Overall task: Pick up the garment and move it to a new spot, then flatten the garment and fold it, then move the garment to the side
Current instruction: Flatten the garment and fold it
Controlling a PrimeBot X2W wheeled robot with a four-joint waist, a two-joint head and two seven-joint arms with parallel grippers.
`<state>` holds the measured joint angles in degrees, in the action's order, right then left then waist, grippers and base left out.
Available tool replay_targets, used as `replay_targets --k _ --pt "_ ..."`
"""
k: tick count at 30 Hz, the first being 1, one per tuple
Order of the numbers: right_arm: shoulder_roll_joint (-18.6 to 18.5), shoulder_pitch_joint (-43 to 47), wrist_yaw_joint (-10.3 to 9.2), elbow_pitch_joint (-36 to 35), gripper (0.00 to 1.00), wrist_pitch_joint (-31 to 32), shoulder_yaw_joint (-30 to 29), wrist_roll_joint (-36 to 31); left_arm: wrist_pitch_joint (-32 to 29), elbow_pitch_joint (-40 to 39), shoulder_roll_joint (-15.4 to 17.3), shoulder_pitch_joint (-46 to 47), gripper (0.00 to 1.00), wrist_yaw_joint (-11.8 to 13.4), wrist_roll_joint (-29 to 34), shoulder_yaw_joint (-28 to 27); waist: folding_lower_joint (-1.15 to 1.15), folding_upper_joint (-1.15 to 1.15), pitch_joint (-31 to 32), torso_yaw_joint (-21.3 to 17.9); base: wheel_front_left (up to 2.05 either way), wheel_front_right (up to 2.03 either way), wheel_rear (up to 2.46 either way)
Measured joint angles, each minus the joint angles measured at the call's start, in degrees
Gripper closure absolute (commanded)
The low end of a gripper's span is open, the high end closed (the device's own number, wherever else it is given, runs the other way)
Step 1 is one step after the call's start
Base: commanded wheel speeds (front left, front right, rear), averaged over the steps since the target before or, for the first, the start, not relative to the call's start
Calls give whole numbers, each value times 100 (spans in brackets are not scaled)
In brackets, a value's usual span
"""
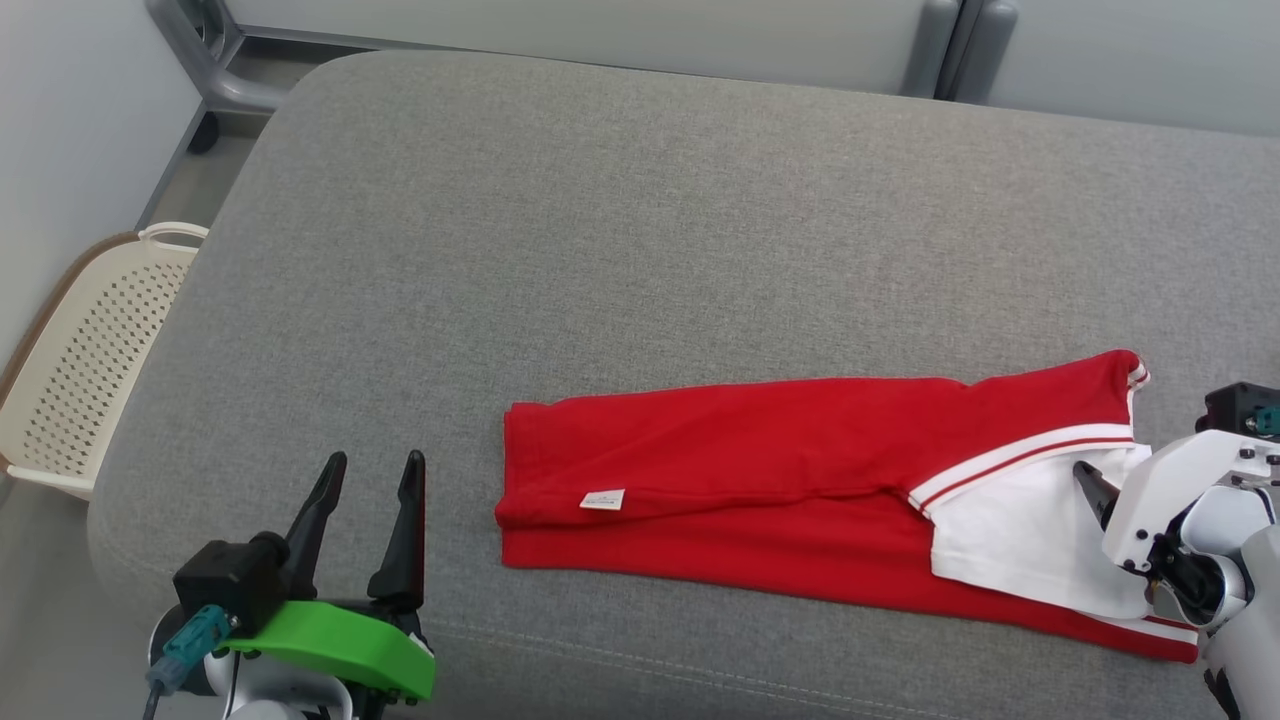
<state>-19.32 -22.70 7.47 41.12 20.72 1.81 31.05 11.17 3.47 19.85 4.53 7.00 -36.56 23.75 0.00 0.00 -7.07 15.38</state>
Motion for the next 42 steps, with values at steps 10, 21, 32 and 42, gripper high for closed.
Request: replay_targets --k 10,21,32,42 --pt "-67 -109 -14 3 100 56 659 24 8 5 2 70 0 0 -13 21 0 0 -45 -33 0 0 0" --pt "-119 -273 12 149 100 -191 754 64 8 35 58 58 0 0 -32 42 0 0 34 -217 0 0 0" --pt "-795 -383 9 -257 100 -42 553 261 -1 -22 58 2 0 -12 -73 107 0 0 162 -684 0 0 0" --pt "-939 -268 8 -1095 100 497 235 381 0 -35 13 -16 0 -11 -135 169 0 0 276 -1081 0 0 0"
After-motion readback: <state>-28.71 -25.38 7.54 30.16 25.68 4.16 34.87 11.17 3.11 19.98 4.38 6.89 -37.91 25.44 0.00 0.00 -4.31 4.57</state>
